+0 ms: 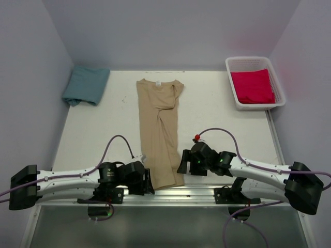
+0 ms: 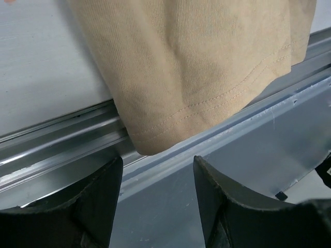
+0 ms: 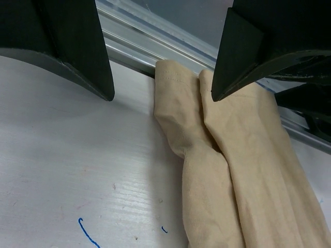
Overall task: Fold and stack the t-shirts
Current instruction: Grab the bottom of the folded rectangular tshirt with both arms
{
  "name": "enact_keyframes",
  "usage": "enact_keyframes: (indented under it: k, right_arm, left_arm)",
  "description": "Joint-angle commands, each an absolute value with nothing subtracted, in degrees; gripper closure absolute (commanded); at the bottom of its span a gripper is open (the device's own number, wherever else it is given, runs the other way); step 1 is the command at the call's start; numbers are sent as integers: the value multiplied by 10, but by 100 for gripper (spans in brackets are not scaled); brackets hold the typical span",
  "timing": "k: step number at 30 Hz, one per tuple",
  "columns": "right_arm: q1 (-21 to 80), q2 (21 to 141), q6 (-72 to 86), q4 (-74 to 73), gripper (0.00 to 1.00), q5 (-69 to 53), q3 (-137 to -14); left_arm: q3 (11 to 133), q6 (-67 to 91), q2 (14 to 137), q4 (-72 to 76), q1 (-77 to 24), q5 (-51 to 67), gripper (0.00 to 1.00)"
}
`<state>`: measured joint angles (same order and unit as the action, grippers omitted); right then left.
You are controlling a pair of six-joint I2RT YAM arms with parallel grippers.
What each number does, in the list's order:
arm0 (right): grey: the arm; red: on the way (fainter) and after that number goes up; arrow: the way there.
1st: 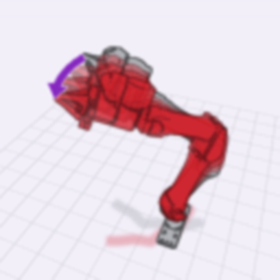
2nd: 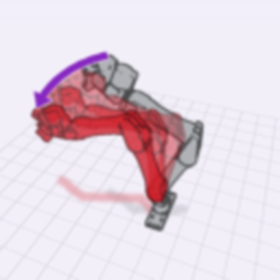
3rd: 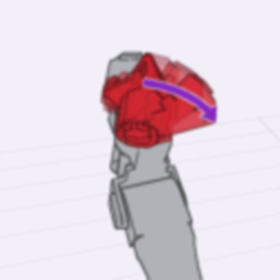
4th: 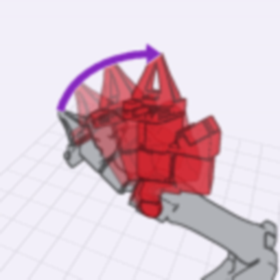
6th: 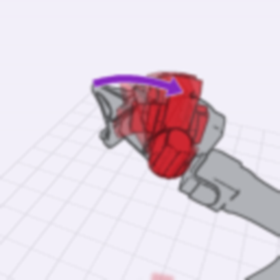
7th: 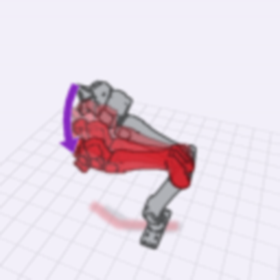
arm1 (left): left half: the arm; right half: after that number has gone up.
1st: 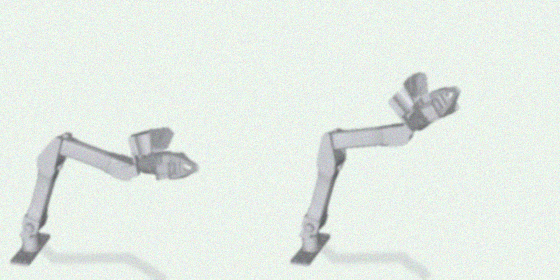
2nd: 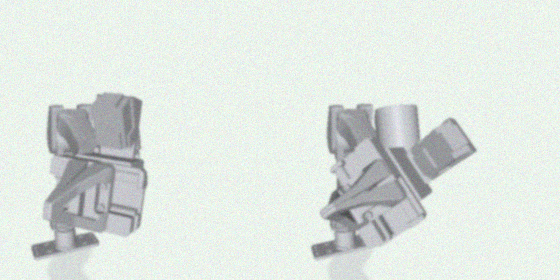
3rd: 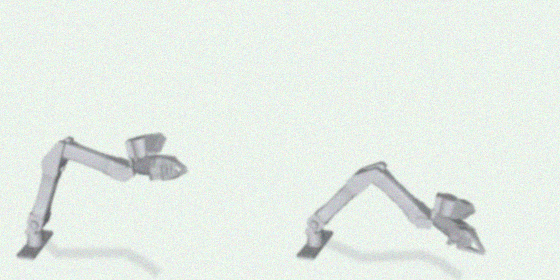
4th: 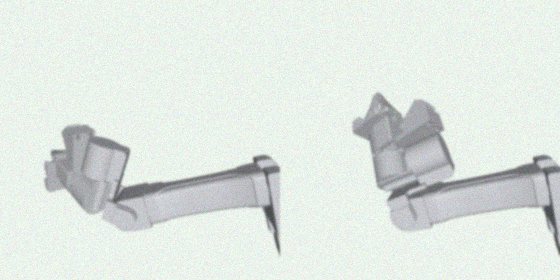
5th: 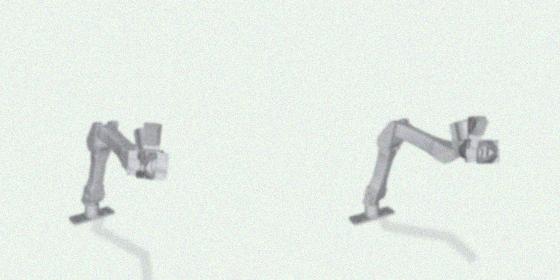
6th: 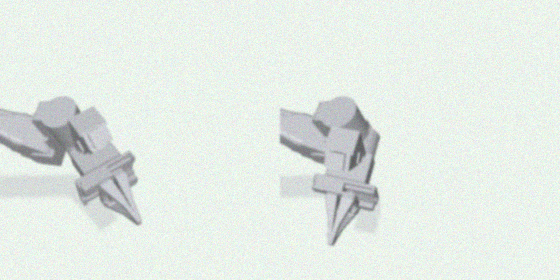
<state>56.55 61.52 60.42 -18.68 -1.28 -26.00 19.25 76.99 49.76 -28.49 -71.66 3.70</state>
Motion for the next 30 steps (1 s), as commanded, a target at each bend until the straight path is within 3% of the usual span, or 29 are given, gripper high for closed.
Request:
enact_keyframes:
  k: [1,8,15,21,24,26,30]
  right_arm:
    - [566,603,614,-171,21,-20,-256]
    - [566,597,614,-174,21,-16,-257]
    - [566,590,617,-181,25,-13,-257]
    - [566,584,622,-192,49,-14,-256]
    - [566,585,628,-199,58,-18,-256]
    - [566,589,632,-204,59,-25,-258]
    - [570,597,649,-221,45,-46,-256]
  left_arm:
    - [184,829,491,-341,-729,-76,38]
    - [170,903,497,-370,-754,-141,39]
    - [162,903,566,-287,-768,-139,39]
    - [162,918,554,-296,-780,-148,45]
    - [160,921,539,-307,-782,-151,55]
    - [160,922,534,-309,-782,-154,69]
    - [161,923,530,-307,-783,-156,88]
